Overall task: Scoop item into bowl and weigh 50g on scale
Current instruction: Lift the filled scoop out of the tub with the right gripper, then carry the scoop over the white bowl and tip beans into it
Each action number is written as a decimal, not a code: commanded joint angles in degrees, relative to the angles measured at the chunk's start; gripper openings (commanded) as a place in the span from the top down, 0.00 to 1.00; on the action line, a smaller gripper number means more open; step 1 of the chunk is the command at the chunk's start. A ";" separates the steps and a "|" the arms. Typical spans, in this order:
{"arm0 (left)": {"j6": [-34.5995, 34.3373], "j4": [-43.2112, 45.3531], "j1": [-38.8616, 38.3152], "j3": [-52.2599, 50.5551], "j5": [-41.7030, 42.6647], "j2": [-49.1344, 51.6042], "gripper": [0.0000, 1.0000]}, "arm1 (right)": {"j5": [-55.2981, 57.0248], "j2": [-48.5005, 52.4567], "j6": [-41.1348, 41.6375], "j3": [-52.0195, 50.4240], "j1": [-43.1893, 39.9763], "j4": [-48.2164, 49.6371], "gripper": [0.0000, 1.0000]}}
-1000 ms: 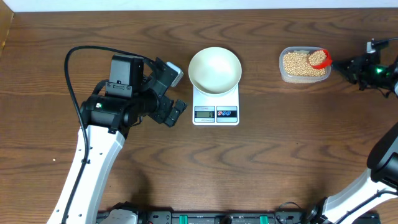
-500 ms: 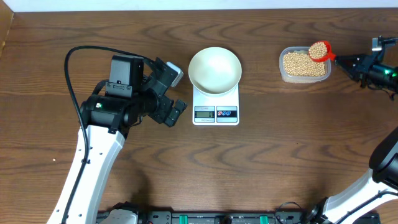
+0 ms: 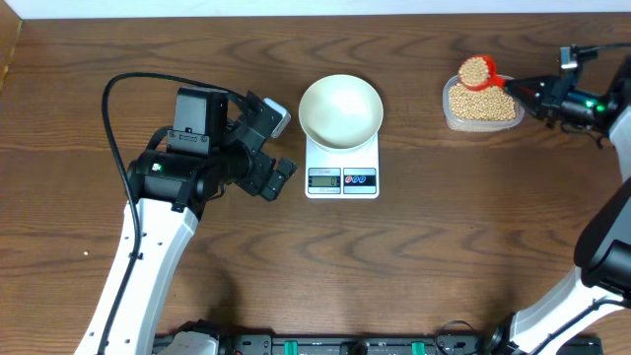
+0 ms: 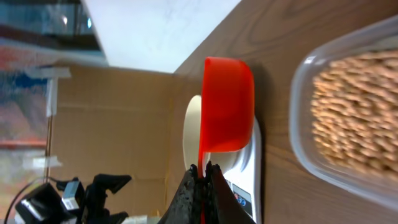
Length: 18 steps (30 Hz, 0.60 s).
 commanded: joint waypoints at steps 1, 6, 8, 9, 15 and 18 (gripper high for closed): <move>0.74 -0.13 -0.11 0.83 -0.31 -0.04 0.04 | -3.50 0.37 2.29 -0.35 2.08 1.46 0.99; 0.76 -0.13 -0.11 0.83 -0.31 -0.04 0.03 | -5.95 0.37 5.31 -0.35 5.09 5.70 0.99; 0.76 -0.13 -0.11 0.83 -0.33 -0.04 0.04 | -5.90 0.37 6.75 -0.35 6.58 7.74 0.99; 0.76 -0.13 -0.11 0.83 -0.33 -0.04 0.04 | -5.90 0.37 7.41 -0.35 7.30 8.46 0.99; 0.76 -0.13 -0.11 0.83 -0.33 -0.04 0.04 | -5.60 0.37 10.03 -0.35 11.39 11.63 0.99; 0.76 -0.13 -0.11 0.83 -0.33 -0.04 0.04 | -5.09 0.37 11.47 -0.35 13.42 12.85 0.99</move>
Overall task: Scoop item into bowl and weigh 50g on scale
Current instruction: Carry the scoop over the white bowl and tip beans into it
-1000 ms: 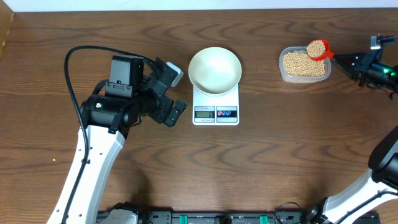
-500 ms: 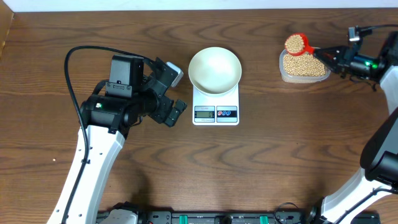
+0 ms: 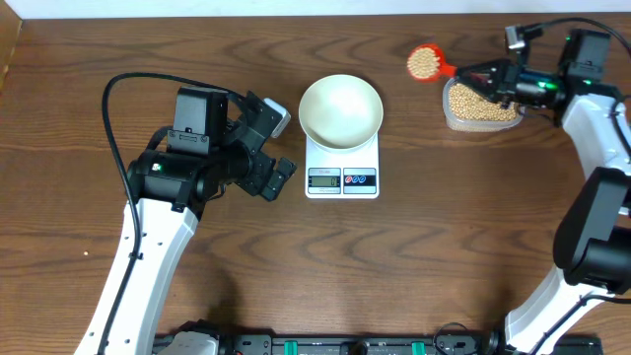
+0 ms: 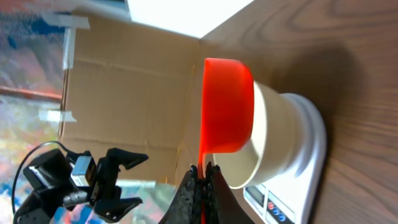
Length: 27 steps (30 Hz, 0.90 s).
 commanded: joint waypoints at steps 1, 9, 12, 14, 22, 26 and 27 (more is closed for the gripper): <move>0.76 -0.13 -0.13 0.83 -0.31 -0.04 0.03 | -1.57 0.37 2.38 -0.33 2.29 0.59 0.99; 0.76 -0.13 -0.13 0.83 -0.31 -0.04 0.04 | 0.31 0.37 2.38 -0.33 7.21 1.36 0.99; 0.76 -0.13 -0.13 0.83 -0.31 -0.04 0.04 | 2.99 0.37 2.38 -0.33 9.38 1.36 0.99; 0.76 -0.13 -0.13 0.83 -0.28 -0.04 0.04 | 4.74 0.37 2.36 -0.33 10.62 1.36 0.99; 0.76 -0.13 -0.13 0.83 -0.31 -0.04 0.04 | 12.59 0.37 0.44 -0.33 16.09 1.62 0.99; 0.76 -0.13 -0.13 0.83 -0.31 -0.04 0.04 | 16.79 0.37 -3.13 -0.33 18.36 1.75 0.99; 0.74 -0.13 -0.13 0.83 -0.28 -0.04 0.04 | 17.38 0.37 -3.78 -0.31 18.78 1.75 0.99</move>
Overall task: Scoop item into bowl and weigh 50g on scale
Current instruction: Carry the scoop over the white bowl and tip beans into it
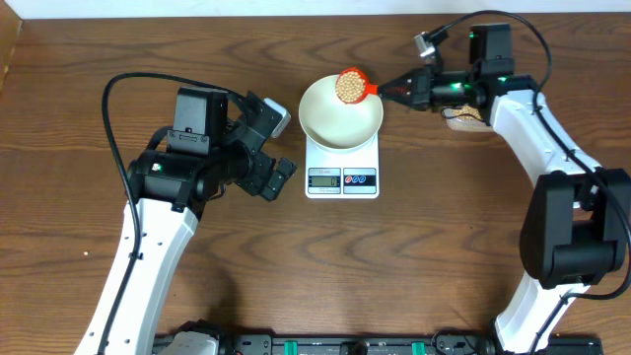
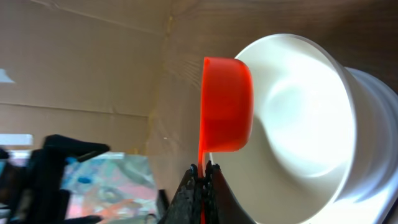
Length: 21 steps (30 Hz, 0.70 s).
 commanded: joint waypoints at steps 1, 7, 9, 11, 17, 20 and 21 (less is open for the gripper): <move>0.76 -0.13 -0.13 0.83 -0.33 -0.04 0.03 | 4.42 0.37 -4.85 -0.26 1.97 0.24 0.99; 0.76 -0.13 -0.13 0.83 -0.33 -0.04 0.04 | 9.86 0.28 -8.04 1.42 3.56 -2.12 0.99; 0.76 -0.13 -0.13 0.83 -0.31 -0.04 0.04 | 12.26 0.28 -9.90 2.86 3.78 -4.85 0.99; 0.74 -0.13 -0.13 0.83 -0.33 -0.04 0.04 | 15.13 0.28 -12.15 4.70 4.28 -8.02 0.99; 0.76 -0.13 -0.13 0.83 -0.33 -0.04 0.03 | 24.22 0.28 -19.52 10.95 7.34 -16.50 0.99; 0.76 -0.13 -0.13 0.83 -0.33 -0.04 0.04 | 29.57 0.28 -23.37 13.88 9.53 -20.11 0.99; 0.74 -0.13 -0.13 0.83 -0.33 -0.04 0.03 | 31.08 0.28 -24.26 14.43 10.12 -20.90 0.99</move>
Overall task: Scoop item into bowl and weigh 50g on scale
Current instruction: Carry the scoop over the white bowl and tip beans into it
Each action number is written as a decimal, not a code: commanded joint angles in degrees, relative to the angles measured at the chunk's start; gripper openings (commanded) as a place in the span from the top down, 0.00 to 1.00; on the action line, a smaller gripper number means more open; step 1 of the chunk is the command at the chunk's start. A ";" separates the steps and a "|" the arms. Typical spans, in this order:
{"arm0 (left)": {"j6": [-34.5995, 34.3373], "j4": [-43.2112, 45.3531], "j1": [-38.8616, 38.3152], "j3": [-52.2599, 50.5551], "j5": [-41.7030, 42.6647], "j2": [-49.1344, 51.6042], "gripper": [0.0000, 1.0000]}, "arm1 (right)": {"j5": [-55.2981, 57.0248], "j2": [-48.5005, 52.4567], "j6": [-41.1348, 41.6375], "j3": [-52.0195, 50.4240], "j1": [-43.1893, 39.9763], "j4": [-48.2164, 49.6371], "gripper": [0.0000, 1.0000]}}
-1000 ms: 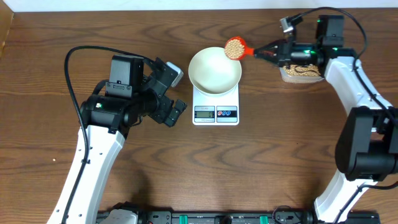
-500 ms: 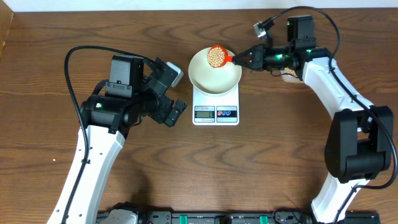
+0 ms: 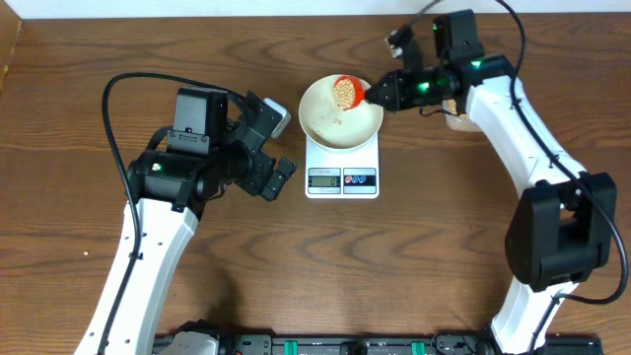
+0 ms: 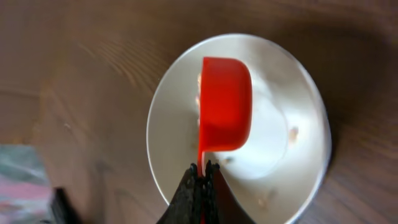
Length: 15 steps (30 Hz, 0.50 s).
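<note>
A white bowl (image 3: 339,122) stands on a small white scale (image 3: 341,178) at the table's middle back. My right gripper (image 3: 377,94) is shut on the handle of a red scoop (image 3: 346,90), which is tilted over the bowl's far right rim; beige grains fall from it and a few lie in the bowl. In the right wrist view the scoop (image 4: 225,103) hangs above the bowl (image 4: 298,99), the gripper (image 4: 203,168) pinching its thin handle. My left gripper (image 3: 279,146) is open left of the scale, holding nothing.
The clear container of beige grains (image 3: 459,118) sits at the back right, mostly hidden behind my right arm. The left arm's black cable (image 3: 123,84) loops over the left part of the table.
The right gripper has shifted slightly left and rolled the scoop, which was level over the bowl's rim. Grains are now in the bowl. The left arm has not moved.
The right gripper held the full scoop over the grain container at the back right. Then it was left of the container, then level over the bowl's far rim. Now the scoop is tipped and grains lie in the bowl.
</note>
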 commanded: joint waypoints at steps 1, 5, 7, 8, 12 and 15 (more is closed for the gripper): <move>0.76 -0.13 -0.13 0.83 -0.31 -0.04 0.04 | 9.18 -0.20 -7.56 3.54 2.86 -2.60 0.99; 0.76 -0.13 -0.13 0.83 -0.28 -0.04 0.04 | 17.38 -0.20 -10.95 4.87 5.75 -5.22 0.99; 0.76 -0.13 -0.13 0.83 -0.31 -0.04 0.04 | 20.41 -0.20 -12.17 5.14 7.15 -5.66 0.99; 0.76 -0.13 -0.13 0.83 -0.31 -0.04 0.04 | 22.16 -0.20 -12.68 5.18 7.91 -5.70 0.99; 0.76 -0.13 -0.13 0.83 -0.28 -0.04 0.03 | 28.98 -0.20 -15.08 5.18 10.62 -5.70 0.99; 0.76 -0.13 -0.13 0.83 -0.31 -0.04 0.04 | 34.21 -0.22 -17.44 5.20 12.48 -5.68 0.99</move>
